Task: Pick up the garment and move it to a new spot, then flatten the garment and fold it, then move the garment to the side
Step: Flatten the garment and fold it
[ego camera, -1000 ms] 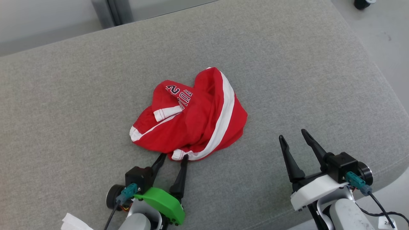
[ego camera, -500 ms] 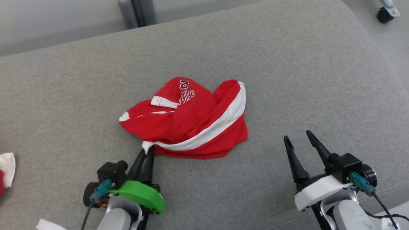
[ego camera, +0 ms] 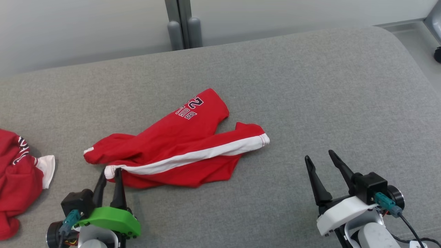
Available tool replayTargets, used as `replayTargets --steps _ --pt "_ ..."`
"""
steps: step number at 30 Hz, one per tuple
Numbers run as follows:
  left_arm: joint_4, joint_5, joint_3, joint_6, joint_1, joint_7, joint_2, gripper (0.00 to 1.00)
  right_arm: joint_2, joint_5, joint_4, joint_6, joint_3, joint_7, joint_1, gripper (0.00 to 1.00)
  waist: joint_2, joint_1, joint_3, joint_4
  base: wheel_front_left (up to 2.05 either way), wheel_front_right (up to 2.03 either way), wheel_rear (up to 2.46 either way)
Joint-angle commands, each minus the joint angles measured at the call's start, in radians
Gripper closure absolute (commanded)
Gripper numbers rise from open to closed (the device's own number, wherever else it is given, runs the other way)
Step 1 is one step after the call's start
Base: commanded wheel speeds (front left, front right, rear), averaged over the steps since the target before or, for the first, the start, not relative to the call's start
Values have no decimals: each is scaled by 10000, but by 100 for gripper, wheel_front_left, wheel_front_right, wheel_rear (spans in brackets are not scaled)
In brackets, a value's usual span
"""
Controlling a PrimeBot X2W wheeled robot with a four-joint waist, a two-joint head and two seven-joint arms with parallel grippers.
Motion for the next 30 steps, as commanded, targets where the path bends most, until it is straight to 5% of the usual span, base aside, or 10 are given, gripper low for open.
replayTargets --steps 1,16,30 --pt "-20 -81 78 88 83 -9 5 0 -37 41 36 -3 -12 -2 138 0 0 0 -147 28 0 0 0" --pt "-512 64 106 464 565 -9 4 0 -37 114 100 -3 8 -2 94 0 0 0 -156 204 0 0 0" --pt "448 -584 -405 -110 -249 -9 11 0 -37 -34 630 -3 516 -2 -1092 0 0 0 927 696 0 0 0"
